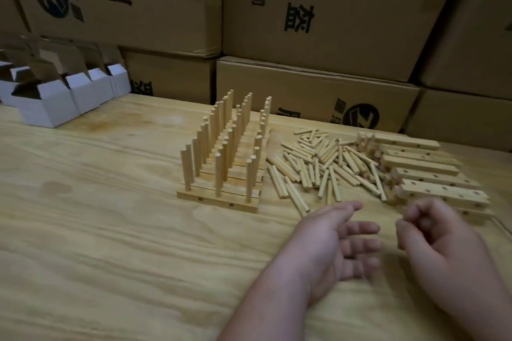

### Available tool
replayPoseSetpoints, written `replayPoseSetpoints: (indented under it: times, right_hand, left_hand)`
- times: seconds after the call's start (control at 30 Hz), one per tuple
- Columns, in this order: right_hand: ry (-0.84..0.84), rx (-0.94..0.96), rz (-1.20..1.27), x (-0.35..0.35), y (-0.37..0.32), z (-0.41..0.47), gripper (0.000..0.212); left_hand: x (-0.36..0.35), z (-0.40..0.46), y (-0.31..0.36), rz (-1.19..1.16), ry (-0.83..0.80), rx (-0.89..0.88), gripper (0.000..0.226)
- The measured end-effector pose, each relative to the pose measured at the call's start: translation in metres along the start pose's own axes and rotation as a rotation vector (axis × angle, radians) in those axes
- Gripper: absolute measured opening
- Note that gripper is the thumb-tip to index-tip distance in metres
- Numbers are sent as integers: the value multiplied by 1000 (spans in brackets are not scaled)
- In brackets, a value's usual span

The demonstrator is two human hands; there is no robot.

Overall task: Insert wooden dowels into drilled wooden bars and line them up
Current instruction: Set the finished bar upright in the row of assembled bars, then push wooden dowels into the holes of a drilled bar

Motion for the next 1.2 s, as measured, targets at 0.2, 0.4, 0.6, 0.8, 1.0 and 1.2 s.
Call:
replayPoseSetpoints:
  times: [0.2,0.4,0.6,0.8,1.0,1.2]
  right_hand:
    - [-114,37,-61,-6,4,-1,18]
    - [-138,-33,-51,-9,13,14,15]
    - [50,-97,-253,27,44,36,12]
    - [77,-228,-256,36,72,41,52]
    - [-125,-277,-337,25,73,42,73]
    - [-28,-292,-305,26,77,45,47]
  left_hand:
    - [5,8,7,-3,207,-430,25]
    - [8,9,9,14,256,-537,30]
    - [9,9,8,51,259,-527,28]
    - [9,9,6,78,258,-510,26]
    - [7,7,7,95,269,-511,26]
    - [6,6,8,86,266,-499,27]
Point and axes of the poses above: each hand's wrist, its own z-axis towards the middle knuckle, its own x-axis out of the back of the hand, y = z × x, the point moved 2 cm from there along z, towards the middle knuckle, and after that the axes turned 10 degrees about -z, right-handed, at the moved point
